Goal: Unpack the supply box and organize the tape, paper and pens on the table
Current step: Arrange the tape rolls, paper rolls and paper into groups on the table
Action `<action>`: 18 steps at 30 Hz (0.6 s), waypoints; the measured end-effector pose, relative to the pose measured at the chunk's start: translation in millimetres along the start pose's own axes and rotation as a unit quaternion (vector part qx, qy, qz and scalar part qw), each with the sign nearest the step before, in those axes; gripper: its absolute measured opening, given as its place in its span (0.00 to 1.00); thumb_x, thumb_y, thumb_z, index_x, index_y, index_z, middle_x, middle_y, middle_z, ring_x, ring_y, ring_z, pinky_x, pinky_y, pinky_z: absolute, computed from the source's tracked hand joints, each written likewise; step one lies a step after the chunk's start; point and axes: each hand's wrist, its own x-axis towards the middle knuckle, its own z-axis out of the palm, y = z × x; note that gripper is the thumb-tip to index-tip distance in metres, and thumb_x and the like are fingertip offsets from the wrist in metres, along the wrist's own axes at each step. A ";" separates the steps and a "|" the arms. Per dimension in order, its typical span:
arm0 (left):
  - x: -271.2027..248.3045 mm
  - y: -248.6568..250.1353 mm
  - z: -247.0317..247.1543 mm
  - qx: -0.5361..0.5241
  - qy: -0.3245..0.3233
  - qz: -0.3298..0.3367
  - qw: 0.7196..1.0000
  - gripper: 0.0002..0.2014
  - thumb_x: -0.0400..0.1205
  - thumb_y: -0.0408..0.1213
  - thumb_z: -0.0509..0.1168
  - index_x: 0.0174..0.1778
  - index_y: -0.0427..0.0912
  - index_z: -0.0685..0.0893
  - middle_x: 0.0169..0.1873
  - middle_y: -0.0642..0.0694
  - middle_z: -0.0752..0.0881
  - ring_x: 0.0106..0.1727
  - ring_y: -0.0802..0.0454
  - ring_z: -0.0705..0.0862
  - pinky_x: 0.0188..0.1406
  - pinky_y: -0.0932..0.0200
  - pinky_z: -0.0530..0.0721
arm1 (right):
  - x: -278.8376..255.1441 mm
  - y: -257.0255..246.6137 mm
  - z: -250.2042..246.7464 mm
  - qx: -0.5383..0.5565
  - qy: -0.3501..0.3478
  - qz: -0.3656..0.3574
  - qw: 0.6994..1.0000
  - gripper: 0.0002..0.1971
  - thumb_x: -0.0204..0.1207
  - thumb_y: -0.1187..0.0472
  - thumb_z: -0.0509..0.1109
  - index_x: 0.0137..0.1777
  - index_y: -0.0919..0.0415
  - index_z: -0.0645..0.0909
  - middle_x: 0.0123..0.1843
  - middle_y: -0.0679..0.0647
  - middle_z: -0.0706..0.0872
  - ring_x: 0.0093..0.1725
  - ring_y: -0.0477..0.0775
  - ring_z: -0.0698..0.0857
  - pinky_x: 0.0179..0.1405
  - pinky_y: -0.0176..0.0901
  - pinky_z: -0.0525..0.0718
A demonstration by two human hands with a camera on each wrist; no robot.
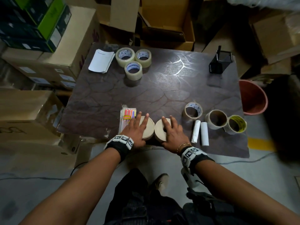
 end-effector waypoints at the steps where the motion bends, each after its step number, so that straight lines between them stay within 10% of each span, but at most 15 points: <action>1: 0.6 -1.6 -1.3 -0.001 -0.006 0.005 1.000 0.59 0.67 0.46 0.71 0.83 0.53 0.32 0.84 0.39 0.40 0.82 0.30 0.52 0.78 0.37 0.64 | -0.7 2.2 -1.3 0.004 -0.001 -0.002 1.000 0.59 0.61 0.44 0.79 0.82 0.35 0.36 0.84 0.51 0.46 0.75 0.69 0.65 0.64 0.68 0.80; 7: 1.3 -3.7 -22.0 -0.068 0.072 0.004 0.995 0.52 0.62 0.57 0.64 0.84 0.58 0.50 0.76 0.42 0.62 0.76 0.38 0.66 0.69 0.45 0.77 | 3.5 8.2 -24.4 0.049 0.026 -0.016 0.998 0.54 0.59 0.39 0.74 0.83 0.40 0.48 0.75 0.54 0.61 0.69 0.66 0.74 0.60 0.61 0.82; 18: 150.2 7.5 -128.9 -0.238 0.165 -0.010 0.957 0.56 0.58 0.51 0.76 0.82 0.60 0.55 0.70 0.44 0.63 0.73 0.40 0.69 0.72 0.51 0.73 | 114.9 47.5 -157.4 0.077 0.149 0.056 0.984 0.57 0.56 0.45 0.83 0.82 0.39 0.51 0.75 0.54 0.62 0.70 0.66 0.74 0.61 0.62 0.83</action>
